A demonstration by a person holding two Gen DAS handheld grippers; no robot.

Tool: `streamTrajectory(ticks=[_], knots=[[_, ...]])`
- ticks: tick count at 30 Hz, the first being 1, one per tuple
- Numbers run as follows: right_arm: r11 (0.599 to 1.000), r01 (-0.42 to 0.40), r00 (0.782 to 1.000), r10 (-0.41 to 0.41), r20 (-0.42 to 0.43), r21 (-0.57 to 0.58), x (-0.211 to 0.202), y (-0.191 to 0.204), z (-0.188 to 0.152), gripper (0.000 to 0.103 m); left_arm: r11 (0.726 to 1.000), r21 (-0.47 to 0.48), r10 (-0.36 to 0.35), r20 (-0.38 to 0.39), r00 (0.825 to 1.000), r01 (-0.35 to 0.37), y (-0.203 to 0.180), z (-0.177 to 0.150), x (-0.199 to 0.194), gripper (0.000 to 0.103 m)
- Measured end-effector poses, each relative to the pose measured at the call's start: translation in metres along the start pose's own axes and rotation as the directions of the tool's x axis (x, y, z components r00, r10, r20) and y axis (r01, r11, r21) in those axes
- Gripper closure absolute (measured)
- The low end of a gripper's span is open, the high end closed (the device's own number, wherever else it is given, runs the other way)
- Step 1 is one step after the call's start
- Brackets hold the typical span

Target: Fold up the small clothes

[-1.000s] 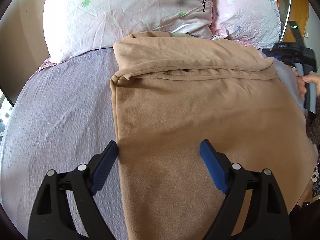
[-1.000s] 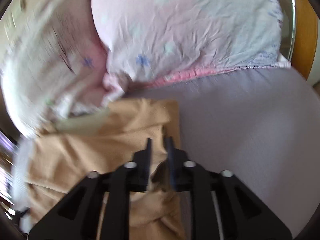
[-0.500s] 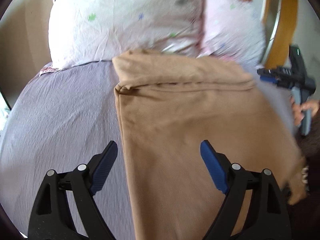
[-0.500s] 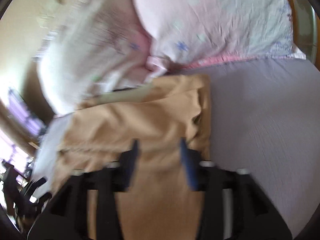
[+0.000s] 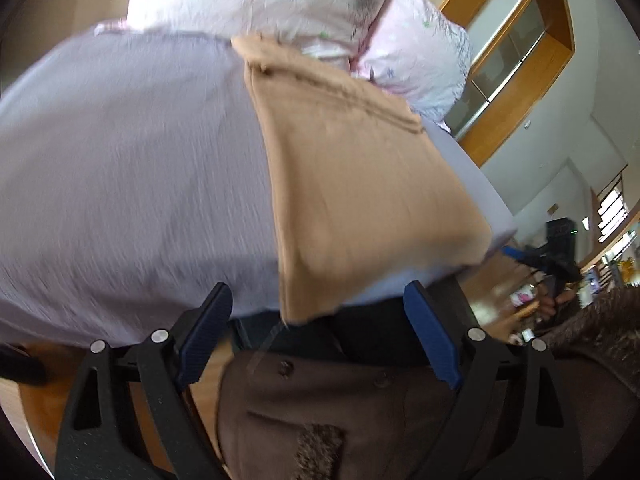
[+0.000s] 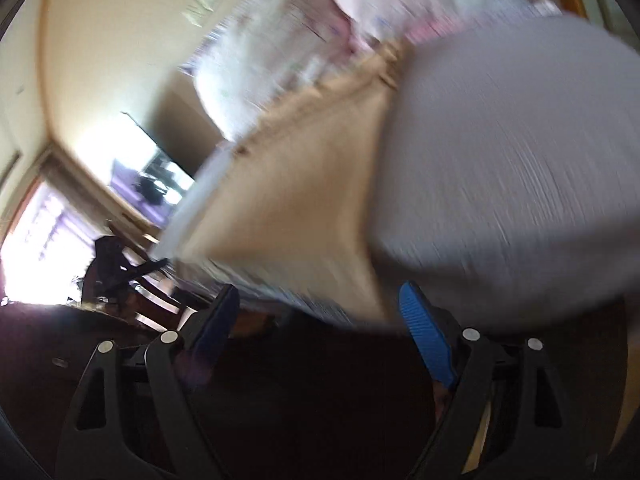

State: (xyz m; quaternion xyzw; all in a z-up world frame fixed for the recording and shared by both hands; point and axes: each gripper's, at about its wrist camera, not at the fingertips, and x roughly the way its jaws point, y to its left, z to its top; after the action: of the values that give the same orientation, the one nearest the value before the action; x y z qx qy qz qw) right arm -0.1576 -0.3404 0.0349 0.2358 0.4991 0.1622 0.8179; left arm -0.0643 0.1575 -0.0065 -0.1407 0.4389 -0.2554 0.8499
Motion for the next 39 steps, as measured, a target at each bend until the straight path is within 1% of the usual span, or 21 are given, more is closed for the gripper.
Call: streamTrajectory(ticks=[2,4,6,8,9,10,11,12,13,14,16,18,20,22,25,27,28,30,31,35,39], knots=[[0.999,-0.027,0.999,0.028,-0.023,0.032,0.018,-0.01,-0.002,0.018,1.0,-0.009,-0.013,-0.018,1.0,0.013,0.0,-0.003,0.01,0.016],[0.995,-0.091,0.995,0.093,-0.029,0.05,0.04,-0.014,0.001,0.018,0.999,-0.039,-0.034,-0.024,0.999,0.033,0.003,-0.004,0.018,0.017],[0.992,-0.116,0.992,0.119,-0.045,0.047,0.062,-0.015,0.004,0.018,0.995,-0.083,-0.064,-0.019,0.998,0.062,0.007,-0.002,0.027,0.018],[0.99,-0.131,0.99,0.134,-0.051,0.053,0.075,-0.018,0.008,0.025,0.988,-0.132,-0.087,-0.02,0.996,0.084,0.011,0.0,0.036,0.03],[0.985,-0.159,0.986,0.162,-0.045,0.063,0.082,-0.02,0.01,0.033,0.984,-0.153,-0.097,-0.02,0.995,0.093,0.013,0.001,0.04,0.034],[0.981,-0.18,0.983,0.183,-0.035,0.068,0.084,-0.023,0.009,0.049,0.979,-0.177,-0.105,-0.019,0.994,0.1,0.016,0.002,0.044,0.046],[0.975,-0.211,0.977,0.213,-0.027,0.069,0.085,-0.025,0.008,0.064,0.97,-0.216,-0.121,-0.018,0.992,0.114,0.02,0.002,0.049,0.065],[0.968,-0.241,0.97,0.243,-0.024,0.065,0.085,-0.025,0.006,0.096,0.963,-0.238,-0.137,-0.017,0.99,0.129,0.023,0.002,0.051,0.075],[0.964,-0.261,0.965,0.262,-0.016,0.052,0.084,-0.023,0.005,0.096,0.95,-0.272,-0.165,-0.017,0.986,0.154,0.026,0.001,0.053,0.095],[0.958,-0.286,0.958,0.287,-0.009,0.036,0.081,-0.02,0.002,0.096,0.944,-0.286,-0.175,-0.02,0.984,0.162,0.028,0.001,0.054,0.099],[0.943,-0.334,0.943,0.334,0.01,0.0,0.067,-0.012,0.001,0.096,0.941,-0.29,-0.184,-0.019,0.983,0.171,0.025,0.0,0.047,0.099],[0.939,-0.344,0.937,0.345,0.053,-0.033,0.051,-0.003,0.009,0.096,0.944,-0.271,-0.194,0.001,0.981,0.187,0.017,0.006,0.032,0.099],[0.932,-0.352,0.925,0.361,0.121,-0.09,0.032,0.01,0.029,0.096,0.949,-0.231,-0.207,0.059,0.977,0.215,0.01,0.025,0.015,0.099],[0.928,-0.331,0.915,0.36,0.183,-0.169,0.018,0.028,0.061,0.096,0.957,-0.171,-0.213,0.136,0.967,0.235,0.003,0.057,-0.001,0.099],[0.934,-0.245,0.908,0.315,0.276,-0.262,0.014,0.057,0.123,0.096,0.97,-0.112,-0.187,0.215,0.959,0.214,-0.001,0.109,-0.01,0.099],[0.937,-0.206,0.897,0.296,0.329,-0.283,0.016,0.065,0.163,0.096,0.982,-0.091,-0.134,0.283,0.95,0.166,0.0,0.154,-0.007,0.099],[0.947,-0.17,0.893,0.265,0.363,-0.274,0.026,0.069,0.196,0.096,0.982,-0.103,-0.12,0.307,0.944,0.159,0.003,0.174,-0.003,0.099],[0.962,-0.127,0.893,0.216,0.394,-0.241,0.043,0.066,0.234,0.096,0.977,-0.156,-0.082,0.346,0.934,0.144,0.016,0.22,0.016,0.099],[0.976,-0.09,0.896,0.167,0.411,-0.2,0.058,0.059,0.259,0.096,0.972,-0.193,-0.062,0.351,0.934,0.137,0.025,0.242,0.031,0.099],[0.998,0.043,0.926,-0.018,0.378,-0.056,0.123,0.029,0.325,0.096,0.94,-0.331,0.017,0.284,0.959,0.082,0.062,0.304,0.097,0.099],[0.987,0.141,0.927,-0.157,0.34,0.071,0.171,0.0,0.355,0.096,0.921,-0.388,0.065,0.205,0.977,0.021,0.083,0.325,0.146,0.099]])
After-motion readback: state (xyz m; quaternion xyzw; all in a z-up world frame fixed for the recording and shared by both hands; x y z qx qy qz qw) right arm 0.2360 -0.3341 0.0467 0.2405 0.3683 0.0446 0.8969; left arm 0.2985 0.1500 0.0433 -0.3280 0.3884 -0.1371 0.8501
